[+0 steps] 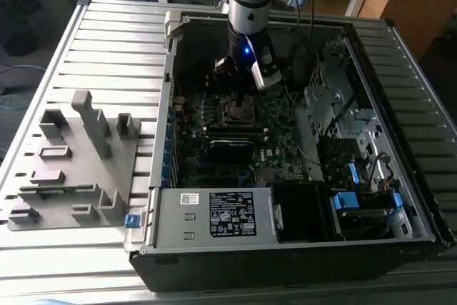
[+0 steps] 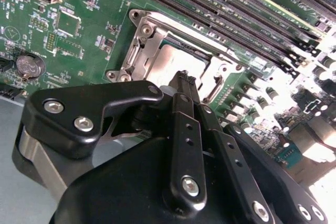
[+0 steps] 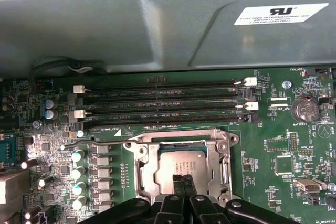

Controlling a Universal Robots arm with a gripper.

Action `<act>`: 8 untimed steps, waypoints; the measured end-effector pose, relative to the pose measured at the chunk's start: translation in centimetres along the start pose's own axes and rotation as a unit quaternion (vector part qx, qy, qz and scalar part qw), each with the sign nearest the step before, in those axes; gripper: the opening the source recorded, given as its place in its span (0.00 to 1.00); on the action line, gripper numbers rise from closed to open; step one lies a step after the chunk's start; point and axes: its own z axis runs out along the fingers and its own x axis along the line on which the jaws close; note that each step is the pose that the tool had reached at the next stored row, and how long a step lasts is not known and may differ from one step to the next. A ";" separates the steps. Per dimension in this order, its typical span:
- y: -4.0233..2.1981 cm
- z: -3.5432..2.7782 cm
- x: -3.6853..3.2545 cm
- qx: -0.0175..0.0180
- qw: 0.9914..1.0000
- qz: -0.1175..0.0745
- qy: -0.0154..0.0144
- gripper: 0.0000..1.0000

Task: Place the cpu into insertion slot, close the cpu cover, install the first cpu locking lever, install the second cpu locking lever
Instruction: 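Install the first cpu locking lever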

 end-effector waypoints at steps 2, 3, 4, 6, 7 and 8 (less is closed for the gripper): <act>0.01 -0.07 0.00 0.000 1.000 0.000 0.000 0.11; 0.01 -0.07 -0.01 0.000 1.000 0.000 0.000 0.11; 0.01 -0.09 0.00 0.000 1.000 0.000 0.000 0.11; 0.01 -0.10 0.00 0.000 1.000 0.000 0.000 0.11; 0.01 -0.11 0.00 0.000 1.000 0.000 0.000 0.11; 0.01 -0.11 -0.01 0.000 1.000 0.000 0.000 0.11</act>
